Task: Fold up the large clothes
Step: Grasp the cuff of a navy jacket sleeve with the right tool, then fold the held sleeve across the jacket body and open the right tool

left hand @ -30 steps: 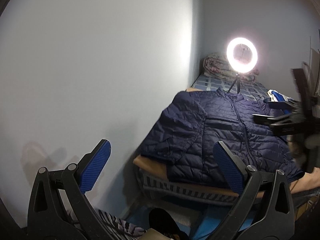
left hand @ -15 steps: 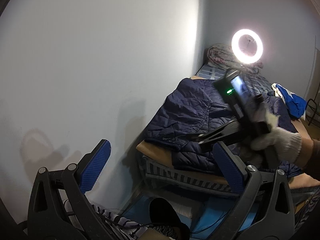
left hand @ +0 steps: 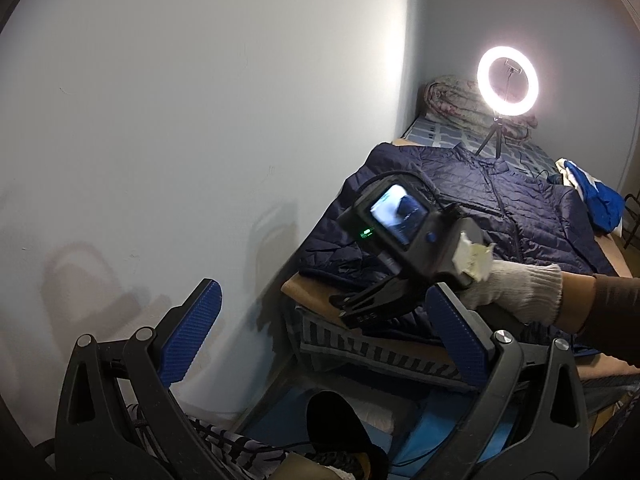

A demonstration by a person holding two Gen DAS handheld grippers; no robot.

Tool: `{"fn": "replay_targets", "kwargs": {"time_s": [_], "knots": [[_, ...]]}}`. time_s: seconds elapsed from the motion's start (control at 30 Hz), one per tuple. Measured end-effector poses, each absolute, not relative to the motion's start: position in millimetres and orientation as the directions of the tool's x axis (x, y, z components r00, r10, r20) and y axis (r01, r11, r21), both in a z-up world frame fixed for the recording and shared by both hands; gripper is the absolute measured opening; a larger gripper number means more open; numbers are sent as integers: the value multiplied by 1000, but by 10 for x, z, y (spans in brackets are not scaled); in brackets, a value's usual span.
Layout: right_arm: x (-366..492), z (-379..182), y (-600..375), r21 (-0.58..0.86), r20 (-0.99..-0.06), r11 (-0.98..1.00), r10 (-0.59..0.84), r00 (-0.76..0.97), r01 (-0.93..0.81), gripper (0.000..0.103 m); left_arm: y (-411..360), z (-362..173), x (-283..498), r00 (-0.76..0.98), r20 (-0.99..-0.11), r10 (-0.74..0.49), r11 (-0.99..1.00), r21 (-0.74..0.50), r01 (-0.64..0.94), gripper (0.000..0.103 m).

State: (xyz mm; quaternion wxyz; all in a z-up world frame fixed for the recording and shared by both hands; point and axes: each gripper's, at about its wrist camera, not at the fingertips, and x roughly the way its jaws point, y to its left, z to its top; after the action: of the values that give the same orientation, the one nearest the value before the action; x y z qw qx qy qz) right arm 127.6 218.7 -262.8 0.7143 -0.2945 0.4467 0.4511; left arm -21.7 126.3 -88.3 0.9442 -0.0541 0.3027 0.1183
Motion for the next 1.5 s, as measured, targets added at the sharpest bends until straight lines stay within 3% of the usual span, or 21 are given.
{"fn": "replay_targets", "kwargs": {"time_s": [0.2,0.33,0.43,0.5,0.53,1.17,1.33,1.5], "knots": [[1227,-2792,2323,-63,-918,386,340,206,-920,75,1286,-930,-156,779,-595,198,965,-19,-260,103],[1164,-2818,2366,-65,-916,386,344,209,-920,62,1284,-946,-126,779,-595,197,966,-18,-257,103],[1214,-2720,2308,-10,-912,397,374,172,-918,38,1266,-946,-67,780,-594,196,969,-6,-248,103],[1276,-2659,2267,48,-907,416,399,135,-908,13,1233,-931,-27,783,-592,192,971,-1,-239,103],[1313,-2626,2238,67,-903,433,409,129,-899,10,1217,-927,-6,784,-591,188,972,0,-233,103],[2238,-1628,490,323,-734,748,585,345,-580,8,631,-737,682,812,-576,99,995,71,-71,103],[2460,-1438,108,351,-710,794,572,412,-497,7,326,-524,1058,821,-570,33,997,81,16,103],[2684,-1308,-295,361,-694,837,535,481,-411,7,202,-440,1602,787,-615,-44,998,11,65,103]]}}
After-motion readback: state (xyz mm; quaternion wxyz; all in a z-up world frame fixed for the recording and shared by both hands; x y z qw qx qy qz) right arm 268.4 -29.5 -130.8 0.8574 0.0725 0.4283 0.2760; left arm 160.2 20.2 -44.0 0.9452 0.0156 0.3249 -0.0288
